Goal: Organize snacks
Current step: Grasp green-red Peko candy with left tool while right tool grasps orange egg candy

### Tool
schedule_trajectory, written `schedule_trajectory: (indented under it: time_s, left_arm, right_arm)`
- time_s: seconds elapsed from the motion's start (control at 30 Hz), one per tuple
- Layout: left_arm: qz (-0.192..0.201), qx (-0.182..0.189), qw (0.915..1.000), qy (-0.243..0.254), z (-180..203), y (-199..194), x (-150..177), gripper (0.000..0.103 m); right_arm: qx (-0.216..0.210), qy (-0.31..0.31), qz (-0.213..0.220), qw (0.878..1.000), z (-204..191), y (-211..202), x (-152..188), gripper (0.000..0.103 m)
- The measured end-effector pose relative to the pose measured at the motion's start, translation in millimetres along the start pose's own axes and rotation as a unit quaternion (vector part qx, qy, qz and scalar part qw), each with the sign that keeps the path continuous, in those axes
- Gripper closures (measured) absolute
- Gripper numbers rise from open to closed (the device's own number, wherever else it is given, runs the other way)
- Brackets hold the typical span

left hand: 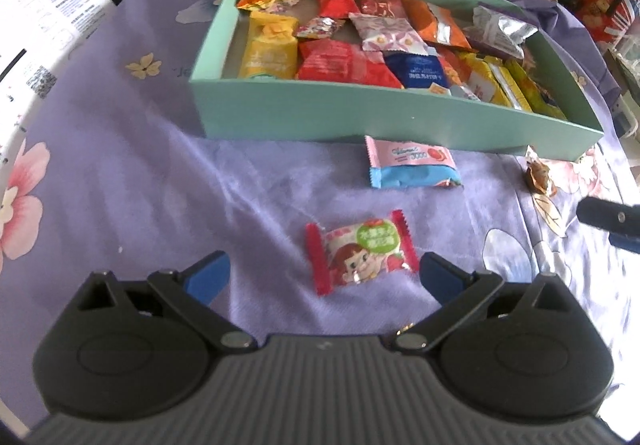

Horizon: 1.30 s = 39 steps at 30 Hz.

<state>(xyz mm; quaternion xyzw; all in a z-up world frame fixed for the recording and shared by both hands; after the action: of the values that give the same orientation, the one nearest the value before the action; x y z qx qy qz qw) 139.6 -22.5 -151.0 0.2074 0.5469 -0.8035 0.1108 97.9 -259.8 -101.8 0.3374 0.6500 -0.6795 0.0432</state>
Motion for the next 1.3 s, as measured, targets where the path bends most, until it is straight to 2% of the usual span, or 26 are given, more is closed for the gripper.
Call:
schedule_trajectory:
  time_s: [0.2, 0.37, 0.47, 0.53, 0.57, 0.63, 0.67, 0.73, 0.83, 0.97, 1.07, 1.13, 1.2, 1.3]
  left_arm:
    - [-0.017, -0.008, 0.9998, 0.005, 3, 15, 4, 0.002]
    - [-0.008, -0.012, 0.9997, 0.019, 5, 16, 2, 0.012]
    - [0.002, -0.021, 0.9991, 0.036, 6, 15, 1, 0.025]
    - [0.008, -0.019, 0.9988, 0.044, 7, 12, 0, 0.039]
    - [0.011, -0.020, 0.9987, 0.045, 6, 11, -1, 0.041]
    - [0.017, -0.024, 0.9985, 0.046, 3, 8, -1, 0.052]
    - [0.022, -0.026, 0.9984, 0.045, 1, 6, -1, 0.057]
    - [0.029, -0.025, 0.9986, 0.036, -5, 2, -1, 0.071]
    - [0.035, -0.014, 0.9991, 0.017, -15, -2, 0, 0.079]
    - [0.029, -0.012, 0.9995, 0.009, -17, -2, -3, 0.078]
    - [0.033, -0.011, 0.9994, 0.007, -15, -3, -6, 0.063]
    - [0.040, -0.013, 0.9991, 0.006, -14, -6, -9, 0.047]
    - [0.044, -0.006, 0.9990, -0.003, -13, -8, -14, 0.042]
    - [0.048, 0.003, 0.9986, -0.021, -11, -7, -20, 0.041]
  right_arm:
    - [0.007, -0.008, -0.015, 1.000, -8, 23, -9, 0.009]
    - [0.011, -0.027, -0.013, 0.999, -20, 40, -18, 0.021]
    - [0.014, -0.050, -0.002, 0.999, -31, 44, -20, 0.029]
    - [0.018, -0.068, 0.006, 0.998, -36, 47, -21, 0.047]
    - [0.022, -0.075, 0.011, 0.997, -39, 48, -21, 0.052]
    - [0.025, -0.092, 0.019, 0.995, -42, 49, -21, 0.067]
    - [0.024, -0.100, 0.020, 0.994, -44, 49, -19, 0.067]
    - [0.026, -0.114, 0.028, 0.993, -48, 47, -17, 0.067]
    - [0.019, -0.111, 0.030, 0.993, -48, 43, -14, 0.067]
    - [0.008, -0.095, 0.025, 0.995, -44, 38, -8, 0.067]
    - [0.000, -0.086, 0.017, 0.996, -42, 34, -2, 0.067]
    - [-0.005, -0.079, 0.009, 0.997, -39, 32, 1, 0.067]
    - [-0.008, -0.077, 0.008, 0.997, -36, 33, 3, 0.067]
    - [-0.011, -0.074, 0.008, 0.997, -34, 32, 4, 0.067]
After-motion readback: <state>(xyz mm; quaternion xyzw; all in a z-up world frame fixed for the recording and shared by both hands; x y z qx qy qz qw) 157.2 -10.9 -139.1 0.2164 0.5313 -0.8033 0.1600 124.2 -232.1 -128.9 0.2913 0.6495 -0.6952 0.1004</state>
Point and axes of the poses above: each gripper's, at about its wrist camera, not at the fingertips, and y roughly the way its jaws point, z to its right, x to its underside, the point moved 9 cm from there along y, roughly the way its jaws point, and after that the axes turned 15 degrees about x, right-handed, at the moved point
